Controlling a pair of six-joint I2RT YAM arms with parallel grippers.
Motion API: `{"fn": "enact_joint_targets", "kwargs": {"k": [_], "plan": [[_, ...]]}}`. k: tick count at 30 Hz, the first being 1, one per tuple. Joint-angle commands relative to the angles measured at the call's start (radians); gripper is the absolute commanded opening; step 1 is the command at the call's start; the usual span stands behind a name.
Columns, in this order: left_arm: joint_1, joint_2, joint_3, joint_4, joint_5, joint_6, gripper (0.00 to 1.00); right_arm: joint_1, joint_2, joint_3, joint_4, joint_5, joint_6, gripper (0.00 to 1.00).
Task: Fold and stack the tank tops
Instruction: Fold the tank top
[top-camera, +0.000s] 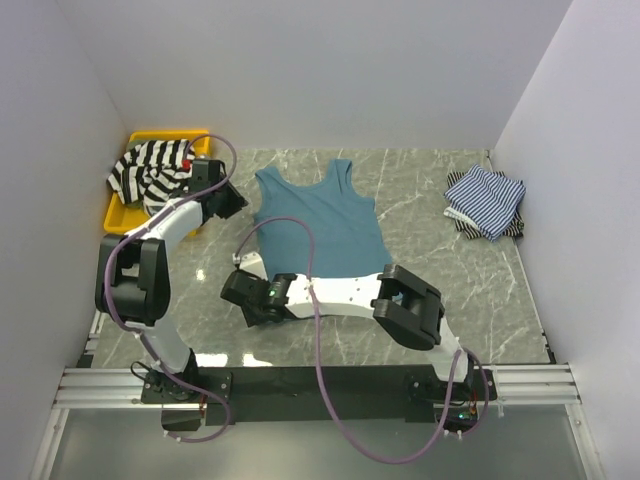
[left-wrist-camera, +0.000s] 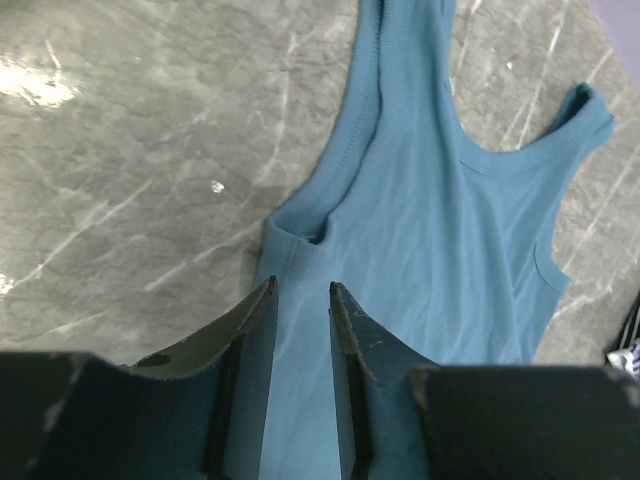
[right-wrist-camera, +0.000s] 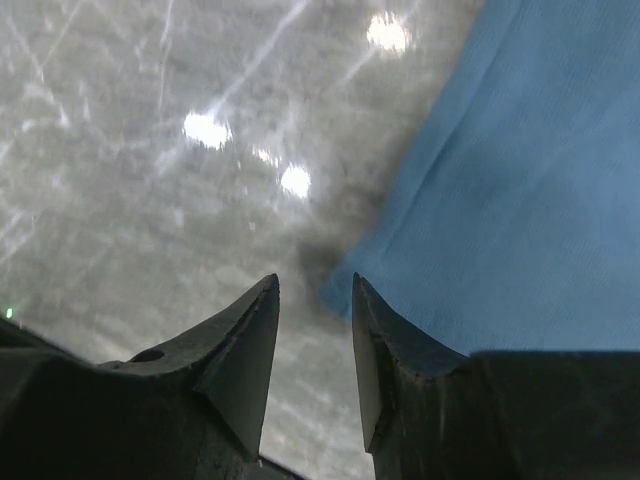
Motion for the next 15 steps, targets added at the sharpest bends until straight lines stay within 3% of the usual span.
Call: {"fn": "enact_joint_targets", "kwargs": {"k": [1,7,15], "plan": [[-0.002,-0.071,-0.033,0.052,0.044,0.005,0.33,0.01,0.037,0.09,-0.043,0.081,0.012,0.43],[-0.002,-0.141,-0.118,0.103,0.051,-0.016,0.33,0.016,0.054,0.087,-0.066,0.113,0.024,0.38],[-0.002,-0.195,-0.202,0.155,0.07,-0.027,0.33,0.027,0.055,0.071,-0.088,0.139,0.029,0.38]]}}
